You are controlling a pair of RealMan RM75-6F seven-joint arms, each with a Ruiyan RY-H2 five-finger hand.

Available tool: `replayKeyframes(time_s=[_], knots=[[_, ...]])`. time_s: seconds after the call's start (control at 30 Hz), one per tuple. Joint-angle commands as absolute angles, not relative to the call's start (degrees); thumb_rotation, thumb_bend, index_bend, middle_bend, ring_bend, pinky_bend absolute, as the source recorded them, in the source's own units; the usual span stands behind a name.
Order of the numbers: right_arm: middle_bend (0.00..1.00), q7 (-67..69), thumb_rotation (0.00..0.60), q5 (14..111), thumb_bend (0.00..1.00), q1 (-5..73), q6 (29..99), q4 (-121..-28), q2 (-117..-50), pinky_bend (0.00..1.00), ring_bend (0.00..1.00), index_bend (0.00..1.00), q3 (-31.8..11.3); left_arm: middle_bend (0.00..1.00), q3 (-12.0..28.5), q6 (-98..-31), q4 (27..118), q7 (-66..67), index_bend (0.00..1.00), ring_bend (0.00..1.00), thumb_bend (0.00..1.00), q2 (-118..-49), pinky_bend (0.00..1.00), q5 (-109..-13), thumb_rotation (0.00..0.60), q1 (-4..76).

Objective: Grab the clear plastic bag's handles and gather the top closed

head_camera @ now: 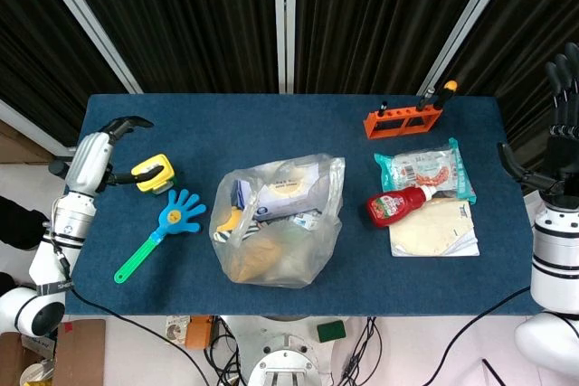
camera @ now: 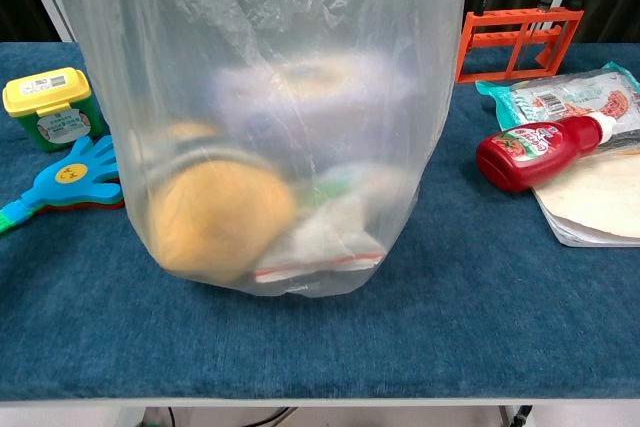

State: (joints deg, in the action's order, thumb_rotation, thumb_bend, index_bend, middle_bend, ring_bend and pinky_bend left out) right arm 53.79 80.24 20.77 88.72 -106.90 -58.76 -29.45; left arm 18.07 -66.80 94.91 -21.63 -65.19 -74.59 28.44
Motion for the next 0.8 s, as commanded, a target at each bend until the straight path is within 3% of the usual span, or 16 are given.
replayKeyframes(time_s=[0.03,0.33,0.5,0.67,0.8], knots=[[0.00,53.46,0.600,80.28,0.25,20.62,88.81,-106.53,-58.90,0.00,0.00,0.00,-29.17,0.27,18.06,-66.50,94.94,-21.58,0.29,0.22,0.09,-65.38,0.27,-74.63,0.379,28.82],[0.00,54.51,0.600,80.48,0.26,20.53,88.17,-104.90,-59.03,0.00,0.00,0.00,-28.56,0.27,17.14,-66.36,96.55,-20.07,0.29,0.22,0.09,-64.53,0.28,-73.75,0.391,28.47],[0.00,54.79,0.600,81.09,0.27,20.12,88.04,-104.79,-58.23,0.00,0.00,0.00,-28.18,0.28,16.22,-65.99,100.86,-18.18,0.29,0.22,0.09,-60.40,0.31,-71.76,0.395,26.64],[0.00,55.08,0.600,82.65,0.27,18.96,87.82,-105.92,-56.20,0.00,0.00,0.00,-27.02,0.36,15.83,-67.71,105.29,-17.89,0.34,0.27,0.09,-54.63,0.40,-68.37,0.397,22.90],[0.00,54.30,0.600,83.68,0.27,18.55,88.10,-106.28,-55.10,0.00,0.00,0.00,-26.57,0.42,16.63,-67.22,111.01,-27.54,0.37,0.36,0.09,-48.90,0.46,-67.02,0.313,19.42]])
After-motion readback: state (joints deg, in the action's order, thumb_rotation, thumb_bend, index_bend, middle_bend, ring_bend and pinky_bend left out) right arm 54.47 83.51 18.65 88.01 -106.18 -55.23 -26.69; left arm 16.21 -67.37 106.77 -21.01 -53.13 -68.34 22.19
